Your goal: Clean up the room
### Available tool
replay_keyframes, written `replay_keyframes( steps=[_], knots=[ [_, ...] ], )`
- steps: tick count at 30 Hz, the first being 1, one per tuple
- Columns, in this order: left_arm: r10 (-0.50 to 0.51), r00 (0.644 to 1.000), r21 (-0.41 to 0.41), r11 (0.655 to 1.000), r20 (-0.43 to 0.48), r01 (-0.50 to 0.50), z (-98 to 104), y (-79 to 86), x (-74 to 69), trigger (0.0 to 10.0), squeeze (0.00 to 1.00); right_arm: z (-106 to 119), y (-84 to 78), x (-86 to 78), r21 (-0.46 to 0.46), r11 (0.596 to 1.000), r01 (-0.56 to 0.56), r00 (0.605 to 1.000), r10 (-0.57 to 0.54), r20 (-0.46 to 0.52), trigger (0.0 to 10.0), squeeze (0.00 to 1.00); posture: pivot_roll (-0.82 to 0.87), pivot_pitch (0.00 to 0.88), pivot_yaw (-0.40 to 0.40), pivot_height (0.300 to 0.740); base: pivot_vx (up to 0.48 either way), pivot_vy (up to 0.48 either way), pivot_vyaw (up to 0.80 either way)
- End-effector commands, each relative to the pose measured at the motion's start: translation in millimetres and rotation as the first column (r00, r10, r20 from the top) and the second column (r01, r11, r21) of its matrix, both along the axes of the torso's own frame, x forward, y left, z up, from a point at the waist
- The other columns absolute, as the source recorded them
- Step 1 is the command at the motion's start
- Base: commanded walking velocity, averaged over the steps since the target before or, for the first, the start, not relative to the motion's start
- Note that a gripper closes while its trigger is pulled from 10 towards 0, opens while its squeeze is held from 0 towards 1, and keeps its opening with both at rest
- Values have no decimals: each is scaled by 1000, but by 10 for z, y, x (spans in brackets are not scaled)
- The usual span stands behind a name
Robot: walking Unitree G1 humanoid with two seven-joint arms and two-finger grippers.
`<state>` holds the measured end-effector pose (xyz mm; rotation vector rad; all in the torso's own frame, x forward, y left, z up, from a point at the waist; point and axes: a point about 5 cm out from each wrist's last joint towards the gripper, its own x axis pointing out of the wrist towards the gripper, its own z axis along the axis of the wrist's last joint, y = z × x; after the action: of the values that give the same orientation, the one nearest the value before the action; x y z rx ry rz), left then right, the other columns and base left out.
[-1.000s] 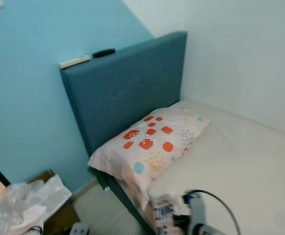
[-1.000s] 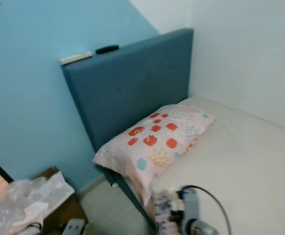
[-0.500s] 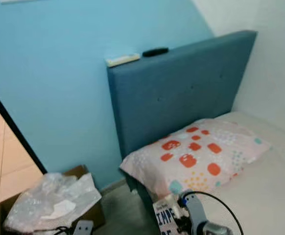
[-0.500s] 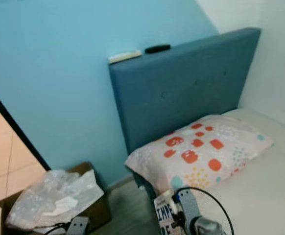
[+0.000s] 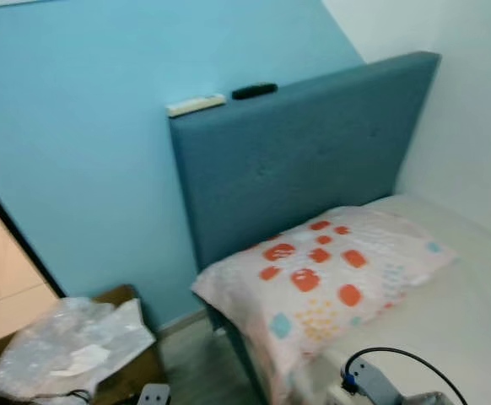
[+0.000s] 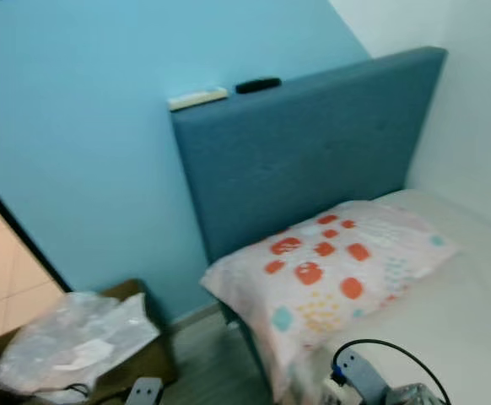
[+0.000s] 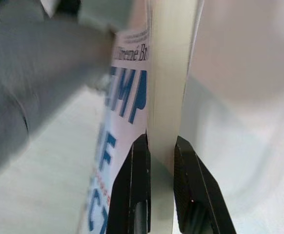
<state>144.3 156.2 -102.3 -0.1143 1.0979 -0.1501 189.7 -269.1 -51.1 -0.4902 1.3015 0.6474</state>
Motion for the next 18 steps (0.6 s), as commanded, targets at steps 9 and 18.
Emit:
replay_keyframes(
  steps=[9,18],
  knots=[
    [18,1000,18,1000,-9,-18,-10,92,-41,10000,0,46,86,246,-160,986,-53,964,93,250,10000,0,-122,0,2,735,0,0,0],
    [1,999,33,999,-33,0,-51,195,-208,10000,0,73,331,434,-98,992,83,896,-31,442,10000,0,-69,72,12,735,0,0,0]
  ],
)
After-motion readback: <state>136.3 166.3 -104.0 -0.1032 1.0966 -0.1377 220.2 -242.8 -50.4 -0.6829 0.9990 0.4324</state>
